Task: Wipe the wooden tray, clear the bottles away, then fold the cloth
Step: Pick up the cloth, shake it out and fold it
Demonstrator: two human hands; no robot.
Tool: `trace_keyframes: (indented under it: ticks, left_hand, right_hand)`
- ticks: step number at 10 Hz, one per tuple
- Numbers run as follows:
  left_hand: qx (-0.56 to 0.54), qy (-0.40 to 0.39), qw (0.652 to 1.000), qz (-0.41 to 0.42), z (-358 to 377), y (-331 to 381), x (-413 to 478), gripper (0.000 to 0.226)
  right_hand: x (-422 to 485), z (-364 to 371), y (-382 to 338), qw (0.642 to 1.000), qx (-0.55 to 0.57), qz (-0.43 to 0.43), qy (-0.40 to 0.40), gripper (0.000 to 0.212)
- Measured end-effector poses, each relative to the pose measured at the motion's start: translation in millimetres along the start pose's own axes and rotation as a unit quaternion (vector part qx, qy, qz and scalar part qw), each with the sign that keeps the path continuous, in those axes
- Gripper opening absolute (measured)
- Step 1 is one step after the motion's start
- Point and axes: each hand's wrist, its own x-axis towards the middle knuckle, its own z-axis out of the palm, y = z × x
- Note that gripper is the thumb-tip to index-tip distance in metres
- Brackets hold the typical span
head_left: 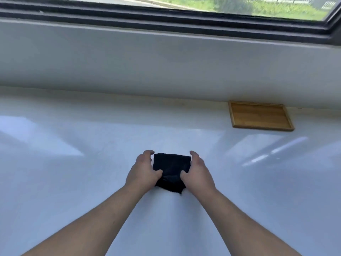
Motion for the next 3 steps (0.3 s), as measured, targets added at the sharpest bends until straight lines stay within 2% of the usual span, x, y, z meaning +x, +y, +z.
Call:
trace_keyframes:
  ticks: [1,2,3]
  left_hand:
    - [0.139,0.015,0.984,0.112,10.0,-13.8,-0.3,0.052]
    - [0.188,-0.023,0.973,0.134,11.5,-16.2,5.1,0.039]
    - [0.194,-0.004,0.970,0.144,2.8,-5.1,8.0,0.045]
  right_hand:
    - [-3.2,14.6,14.7,0.974,-0.153,-0.150,0.069,0.054]
    - [1.1,20.4,17.4,0.958,-0.208,-0.195,0.011,0.039]
    - [6.0,17.6,7.3,0.955,-0.222,-0.193,0.027,0.041]
